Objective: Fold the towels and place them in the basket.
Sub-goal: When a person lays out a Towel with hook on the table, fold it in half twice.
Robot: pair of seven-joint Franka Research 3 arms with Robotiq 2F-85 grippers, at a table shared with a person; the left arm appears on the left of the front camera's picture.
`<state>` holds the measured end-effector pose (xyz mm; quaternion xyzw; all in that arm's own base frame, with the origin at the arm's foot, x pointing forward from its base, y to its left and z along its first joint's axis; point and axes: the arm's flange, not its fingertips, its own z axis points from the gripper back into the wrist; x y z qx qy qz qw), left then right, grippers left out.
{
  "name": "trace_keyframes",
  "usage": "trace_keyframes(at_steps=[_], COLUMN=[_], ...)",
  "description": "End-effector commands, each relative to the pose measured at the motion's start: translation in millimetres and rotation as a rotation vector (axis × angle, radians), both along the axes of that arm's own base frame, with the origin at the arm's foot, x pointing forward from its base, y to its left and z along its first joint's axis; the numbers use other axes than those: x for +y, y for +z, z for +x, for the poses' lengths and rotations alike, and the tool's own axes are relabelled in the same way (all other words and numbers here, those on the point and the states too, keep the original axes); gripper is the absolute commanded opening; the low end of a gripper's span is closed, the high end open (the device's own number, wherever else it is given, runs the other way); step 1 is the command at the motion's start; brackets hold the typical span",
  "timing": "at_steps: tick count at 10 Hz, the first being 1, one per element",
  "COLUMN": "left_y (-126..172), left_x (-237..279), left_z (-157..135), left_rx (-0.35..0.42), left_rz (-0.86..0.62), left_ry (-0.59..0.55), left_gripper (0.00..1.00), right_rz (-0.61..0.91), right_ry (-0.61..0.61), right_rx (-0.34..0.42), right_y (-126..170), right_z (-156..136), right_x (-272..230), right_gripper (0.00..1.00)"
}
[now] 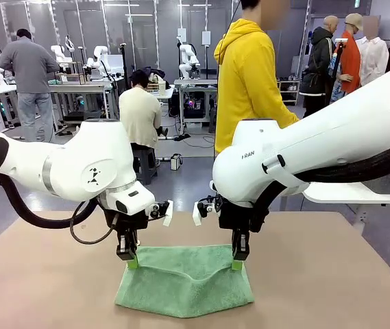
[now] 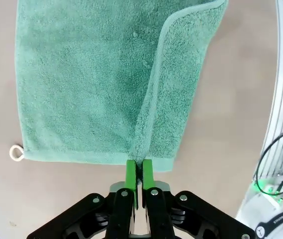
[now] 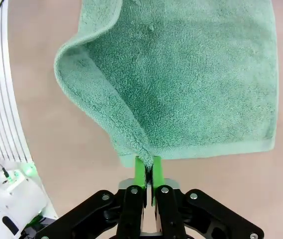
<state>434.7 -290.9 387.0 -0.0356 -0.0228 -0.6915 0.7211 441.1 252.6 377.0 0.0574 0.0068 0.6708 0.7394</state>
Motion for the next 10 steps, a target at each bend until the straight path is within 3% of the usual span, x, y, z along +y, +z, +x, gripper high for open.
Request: trace_keyframes(at_steps=[1, 4, 10], left_y=[-5, -13, -39], left_x=[1, 0, 23], left_z=[27, 65, 109], left_rx=[-0.016, 0.021, 0.000], left_rz=[0.020, 0.056, 0.064], left_ry=[0.001, 0.017, 0.086], left_gripper=[0.06, 0.06, 0.06], right_rz=[0.000, -0.087, -0.085], right_ry=[-0.001, -0.072, -0.223], right_rx=[0.000, 0.049, 0.027], right_y=[0, -8, -41], right_z=[0, 45, 100], right_x=[0, 13, -3], right_gripper=[0.07, 0.07, 0.07])
